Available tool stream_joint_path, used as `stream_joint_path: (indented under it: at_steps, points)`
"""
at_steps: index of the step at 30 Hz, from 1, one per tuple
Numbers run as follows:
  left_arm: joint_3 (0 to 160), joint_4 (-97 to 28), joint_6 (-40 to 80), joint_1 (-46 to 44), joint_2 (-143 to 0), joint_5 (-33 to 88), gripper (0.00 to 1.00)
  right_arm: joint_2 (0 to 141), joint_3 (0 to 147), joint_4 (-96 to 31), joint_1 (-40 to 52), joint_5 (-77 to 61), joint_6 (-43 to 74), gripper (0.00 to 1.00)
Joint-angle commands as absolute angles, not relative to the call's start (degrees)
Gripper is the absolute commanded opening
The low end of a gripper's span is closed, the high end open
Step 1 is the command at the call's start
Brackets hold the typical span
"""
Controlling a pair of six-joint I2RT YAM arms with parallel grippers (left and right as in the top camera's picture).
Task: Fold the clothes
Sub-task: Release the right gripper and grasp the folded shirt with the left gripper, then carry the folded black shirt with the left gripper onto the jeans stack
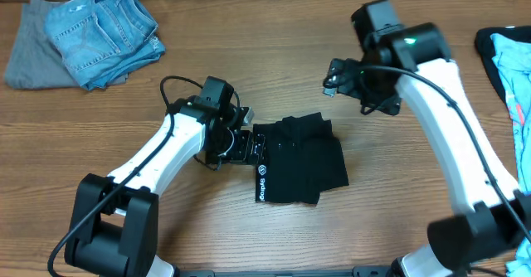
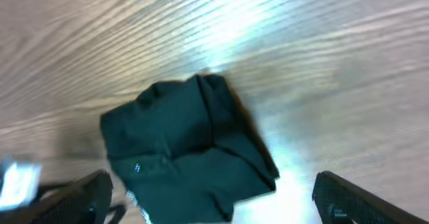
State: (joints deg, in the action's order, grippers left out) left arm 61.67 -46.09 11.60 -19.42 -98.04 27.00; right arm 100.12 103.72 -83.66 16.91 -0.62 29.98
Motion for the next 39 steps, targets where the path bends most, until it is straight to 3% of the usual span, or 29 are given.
stream_joint_path:
  at_steps: [1,15,19,20,24,26,31,39]
  points:
    - [58.5,-42.68,11.11,-19.57,-99.09,31.73,1.0,97.71,104.95,-85.36,16.75,-0.05,29.93,1.0]
    - [56.77,-29.56,11.18,-19.59,-110.54,48.71,1.0,97.67,104.92,-86.5,16.75,-0.05,29.95,1.0]
    - [56.77,-28.23,11.81,-19.59,-112.46,48.84,1.0,97.67,104.92,-86.7,16.75,-0.05,29.93,1.0]
    - [56.77,-28.23,11.81,-19.57,-112.55,48.16,0.92,97.67,104.9,-86.74,16.75,-0.05,29.95,1.0]
    - [57.19,-27.29,11.86,-19.22,-112.53,47.81,0.35,97.67,104.81,-86.72,16.75,-0.05,29.95,1.0]
    - [58.17,-27.2,11.92,-18.59,-112.53,47.59,0.18,97.67,104.47,-86.74,16.75,-0.05,29.95,1.0]
    - [63.11,-27.97,11.55,-15.7,-112.53,46.59,0.09,97.67,103.04,-86.76,16.75,-0.05,29.71,1.0]
    - [77.34,-36.36,4.89,-10.0,-113.16,30.68,0.09,97.67,102.74,-86.89,16.75,-0.01,29.52,1.0]
